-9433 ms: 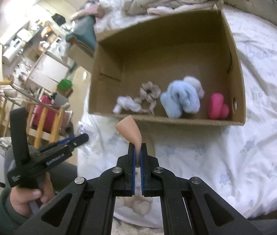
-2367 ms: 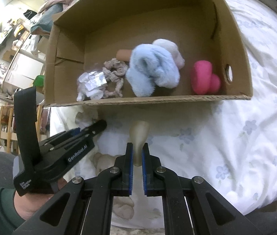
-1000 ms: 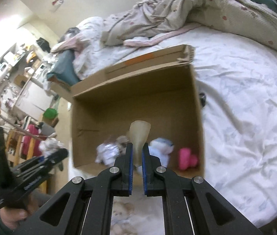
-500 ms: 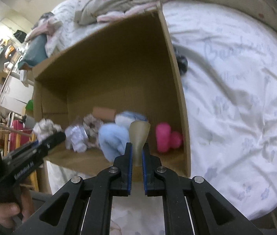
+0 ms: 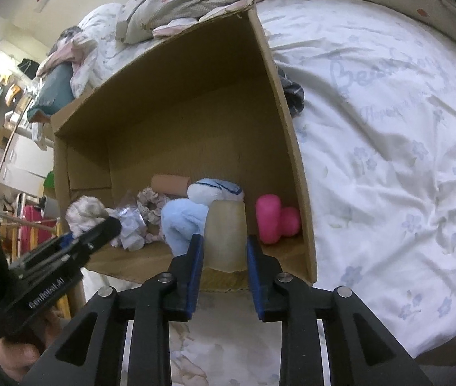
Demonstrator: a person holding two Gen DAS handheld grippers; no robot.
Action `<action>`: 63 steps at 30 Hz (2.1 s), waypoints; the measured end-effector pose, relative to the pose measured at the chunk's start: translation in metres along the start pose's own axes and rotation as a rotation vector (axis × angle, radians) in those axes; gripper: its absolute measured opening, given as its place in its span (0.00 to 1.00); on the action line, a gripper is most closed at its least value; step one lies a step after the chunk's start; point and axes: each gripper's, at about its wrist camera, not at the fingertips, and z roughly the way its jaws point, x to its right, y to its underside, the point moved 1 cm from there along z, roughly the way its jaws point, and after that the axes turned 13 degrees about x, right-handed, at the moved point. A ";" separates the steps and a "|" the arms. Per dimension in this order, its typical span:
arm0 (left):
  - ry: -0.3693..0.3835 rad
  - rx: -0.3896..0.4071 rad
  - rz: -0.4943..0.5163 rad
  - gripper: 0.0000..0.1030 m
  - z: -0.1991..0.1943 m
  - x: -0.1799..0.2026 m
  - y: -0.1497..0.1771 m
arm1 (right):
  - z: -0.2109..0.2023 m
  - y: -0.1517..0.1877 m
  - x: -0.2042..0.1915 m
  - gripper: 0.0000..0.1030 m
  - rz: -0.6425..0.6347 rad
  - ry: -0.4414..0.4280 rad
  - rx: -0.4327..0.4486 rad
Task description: Organize soft objects
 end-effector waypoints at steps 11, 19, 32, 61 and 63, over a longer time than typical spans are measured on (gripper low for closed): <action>-0.047 0.127 -0.052 0.52 -0.035 -0.016 -0.012 | -0.024 -0.013 -0.008 0.69 0.019 -0.035 0.126; -0.142 0.236 -0.038 0.73 -0.080 -0.027 -0.014 | -0.059 -0.012 -0.026 0.99 -0.044 -0.044 0.249; -0.192 0.308 -0.079 1.00 -0.147 -0.050 0.021 | -0.095 0.018 -0.054 1.00 -0.192 -0.016 0.373; -0.230 0.314 -0.041 1.00 -0.138 -0.044 0.051 | -0.085 0.046 -0.069 1.00 -0.302 0.086 0.412; -0.225 0.315 -0.042 1.00 -0.138 -0.043 0.051 | -0.085 0.047 -0.070 1.00 -0.303 0.086 0.411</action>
